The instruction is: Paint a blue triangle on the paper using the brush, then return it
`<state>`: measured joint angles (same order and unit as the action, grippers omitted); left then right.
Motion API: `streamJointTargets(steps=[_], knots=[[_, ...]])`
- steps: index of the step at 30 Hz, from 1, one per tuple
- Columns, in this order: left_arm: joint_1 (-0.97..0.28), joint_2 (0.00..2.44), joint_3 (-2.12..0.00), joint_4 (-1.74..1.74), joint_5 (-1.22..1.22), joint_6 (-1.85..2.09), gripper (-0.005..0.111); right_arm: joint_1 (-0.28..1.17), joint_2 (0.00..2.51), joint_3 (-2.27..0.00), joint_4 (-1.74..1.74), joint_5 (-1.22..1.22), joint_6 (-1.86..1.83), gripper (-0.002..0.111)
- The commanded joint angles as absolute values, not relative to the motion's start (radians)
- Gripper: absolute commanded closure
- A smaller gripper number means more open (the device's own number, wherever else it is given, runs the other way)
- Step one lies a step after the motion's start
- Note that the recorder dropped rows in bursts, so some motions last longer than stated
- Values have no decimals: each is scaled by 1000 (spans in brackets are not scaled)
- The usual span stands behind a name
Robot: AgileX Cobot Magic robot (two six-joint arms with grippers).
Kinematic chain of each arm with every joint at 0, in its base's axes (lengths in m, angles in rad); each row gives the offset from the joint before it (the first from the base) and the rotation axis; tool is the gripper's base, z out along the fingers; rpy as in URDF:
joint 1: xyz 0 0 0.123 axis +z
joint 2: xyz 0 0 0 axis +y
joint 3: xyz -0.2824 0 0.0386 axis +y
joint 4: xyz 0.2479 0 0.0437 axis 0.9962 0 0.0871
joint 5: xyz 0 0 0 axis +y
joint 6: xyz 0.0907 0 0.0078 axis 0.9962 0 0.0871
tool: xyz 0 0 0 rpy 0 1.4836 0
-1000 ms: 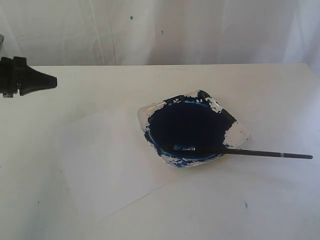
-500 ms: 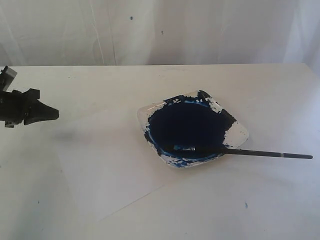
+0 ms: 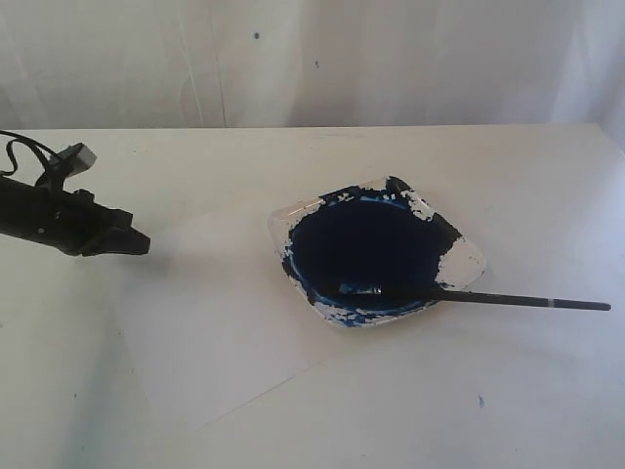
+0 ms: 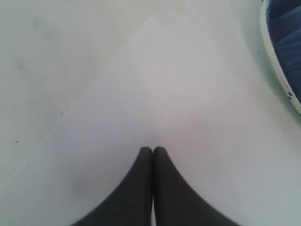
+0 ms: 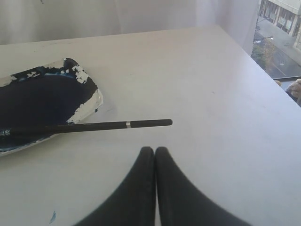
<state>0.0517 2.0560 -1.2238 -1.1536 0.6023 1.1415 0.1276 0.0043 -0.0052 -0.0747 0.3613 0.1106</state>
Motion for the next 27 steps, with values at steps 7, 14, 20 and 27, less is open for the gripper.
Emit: streamJointTargets(steps=[7,14,20,27], knots=[[48,2054,-1219,-1106,534,1140,107,129,0,0,-79,350,109,108],[48,2054,-1219,-1106,496,1123,107,129,0,0,-79,350,109,108],[80,2054,-1219,-1106,480,1071,107,129,0,0,-79,350,109,108],[118,2054,-1219,-1113,504,1068,107,129,0,0,-79,350,109,108]])
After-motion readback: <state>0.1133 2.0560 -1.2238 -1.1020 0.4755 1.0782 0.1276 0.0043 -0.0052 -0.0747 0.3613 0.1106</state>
